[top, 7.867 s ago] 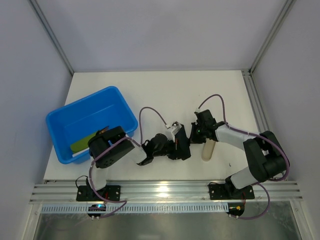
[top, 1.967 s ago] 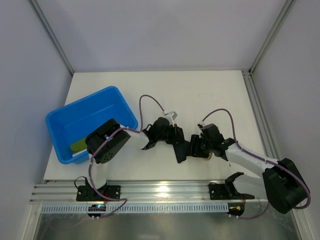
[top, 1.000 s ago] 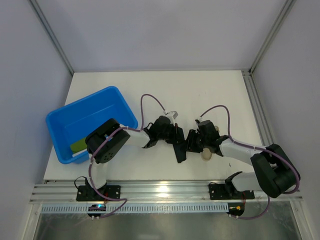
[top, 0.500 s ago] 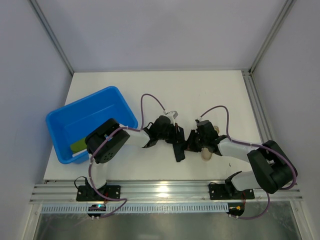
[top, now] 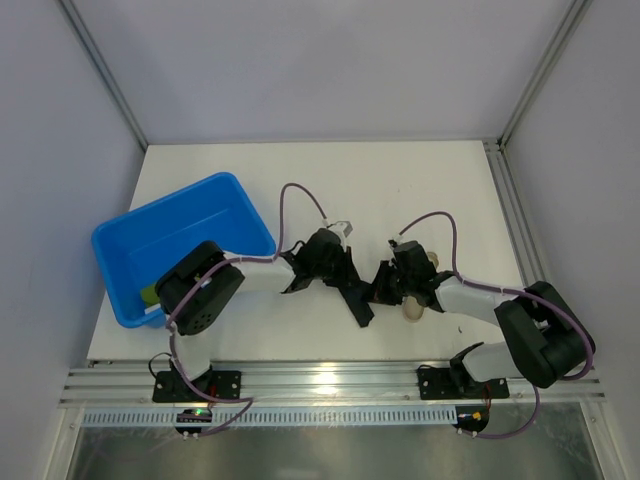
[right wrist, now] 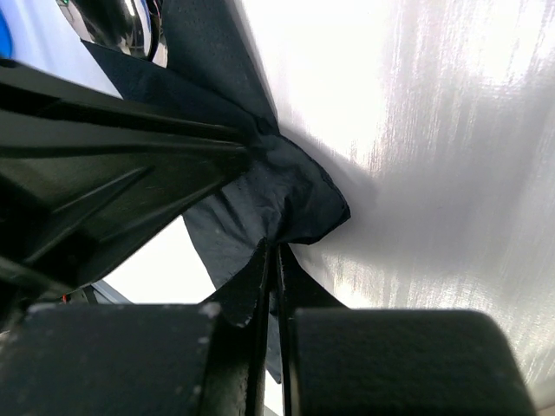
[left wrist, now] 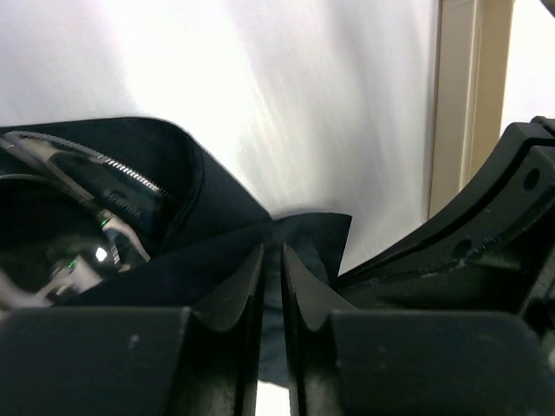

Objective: Place the utensils on the paper napkin and roll it up
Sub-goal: Roll the napkin at the center of the board.

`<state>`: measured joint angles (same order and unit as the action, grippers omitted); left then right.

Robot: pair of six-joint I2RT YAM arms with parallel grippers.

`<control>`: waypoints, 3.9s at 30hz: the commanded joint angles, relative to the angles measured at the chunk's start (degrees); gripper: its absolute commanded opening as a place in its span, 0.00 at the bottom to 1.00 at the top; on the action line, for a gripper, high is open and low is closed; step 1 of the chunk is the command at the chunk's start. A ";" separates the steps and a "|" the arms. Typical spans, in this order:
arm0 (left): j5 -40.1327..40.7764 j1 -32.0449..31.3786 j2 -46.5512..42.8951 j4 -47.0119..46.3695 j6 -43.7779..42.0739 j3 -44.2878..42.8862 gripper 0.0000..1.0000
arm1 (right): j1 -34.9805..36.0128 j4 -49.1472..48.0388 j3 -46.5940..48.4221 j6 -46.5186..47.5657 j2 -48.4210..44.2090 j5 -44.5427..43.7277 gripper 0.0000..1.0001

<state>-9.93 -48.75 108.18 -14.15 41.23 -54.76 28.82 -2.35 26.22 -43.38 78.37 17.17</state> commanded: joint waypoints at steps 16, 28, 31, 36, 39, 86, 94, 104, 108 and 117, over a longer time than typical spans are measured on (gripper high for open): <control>11.52 0.06 -26.70 19.70 0.51 6.14 0.56 | 0.19 4.36 2.70 1.55 -1.72 3.83 0.04; 17.84 -6.09 -33.48 11.52 12.90 19.87 0.73 | 0.19 6.65 4.81 -3.38 -5.50 4.80 0.04; 18.98 -7.41 -32.69 8.54 16.14 21.53 0.79 | 0.19 6.66 4.72 -4.35 -6.03 5.07 0.04; 19.07 -8.11 -31.63 2.73 18.80 23.12 0.82 | 0.19 6.92 5.16 -5.32 -6.74 5.68 0.04; 19.34 -8.11 -31.36 2.38 18.71 22.68 0.82 | 0.19 8.15 5.60 -4.70 -7.61 5.33 0.04; 21.89 -11.98 -9.84 -28.83 63.17 30.42 0.89 | 0.10 10.26 8.32 -4.79 -9.55 5.24 0.04; 20.83 -13.30 -0.96 -37.25 68.89 30.50 0.89 | 0.19 9.91 7.71 -5.23 -9.99 5.33 0.04; 25.75 -13.56 1.50 -36.92 69.68 30.24 0.89 | 0.19 10.08 6.92 -5.49 -11.04 4.98 0.03; 25.32 -13.12 4.66 -37.79 70.39 29.45 0.89 | 0.19 10.00 6.57 -5.75 -11.22 5.07 0.03; 25.58 -10.75 7.48 -39.11 69.95 28.75 0.88 | 0.10 10.35 6.21 -5.14 -10.87 4.54 0.04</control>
<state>16.05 -60.77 111.11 -66.30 108.05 -28.77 28.82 9.30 31.73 -48.25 68.90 21.61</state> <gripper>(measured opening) 0.875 0.037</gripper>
